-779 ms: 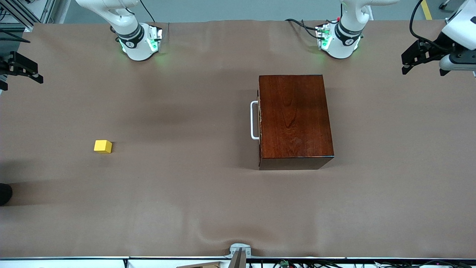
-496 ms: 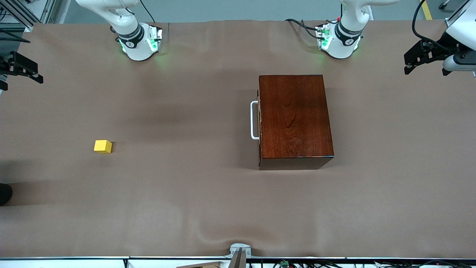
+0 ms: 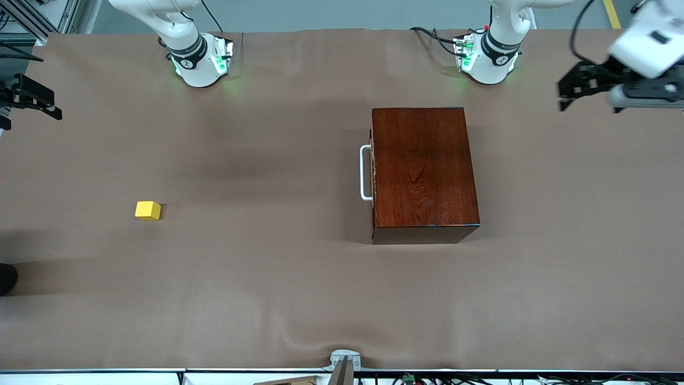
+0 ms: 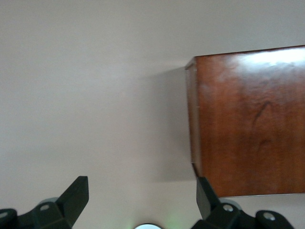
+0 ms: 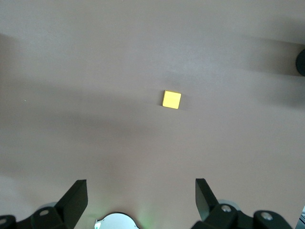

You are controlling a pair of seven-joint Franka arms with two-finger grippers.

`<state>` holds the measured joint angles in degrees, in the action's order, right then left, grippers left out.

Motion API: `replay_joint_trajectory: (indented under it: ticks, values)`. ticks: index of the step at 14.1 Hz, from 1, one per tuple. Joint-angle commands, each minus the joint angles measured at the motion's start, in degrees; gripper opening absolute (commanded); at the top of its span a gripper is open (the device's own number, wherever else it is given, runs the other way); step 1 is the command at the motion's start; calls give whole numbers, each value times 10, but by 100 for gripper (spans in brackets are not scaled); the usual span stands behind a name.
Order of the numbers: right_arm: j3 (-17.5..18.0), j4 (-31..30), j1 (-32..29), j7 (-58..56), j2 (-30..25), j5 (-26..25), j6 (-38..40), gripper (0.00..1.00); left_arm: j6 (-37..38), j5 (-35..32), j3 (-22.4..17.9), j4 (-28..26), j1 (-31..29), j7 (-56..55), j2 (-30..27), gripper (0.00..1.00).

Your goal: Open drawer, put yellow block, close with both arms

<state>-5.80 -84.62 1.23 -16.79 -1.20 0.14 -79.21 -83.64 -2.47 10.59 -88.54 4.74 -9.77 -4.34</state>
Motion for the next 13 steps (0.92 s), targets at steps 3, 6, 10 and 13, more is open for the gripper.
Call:
replay_joint_trajectory:
  ticks: [3,6,10,13]
  values:
    - [2,3,-3,1,-3,0,1,100,12,-3,96,59,44,-190,92,100]
    - [2,3,-3,1,-3,-1,1,100,8,-10,101,102,115,-287,152,100]
    - [2,3,-3,1,-3,-1,1,100,-6,-74,96,146,213,-314,220,100]
    - [2,3,-3,1,-3,-2,1,100,-45,-95,90,151,264,-328,255,100]
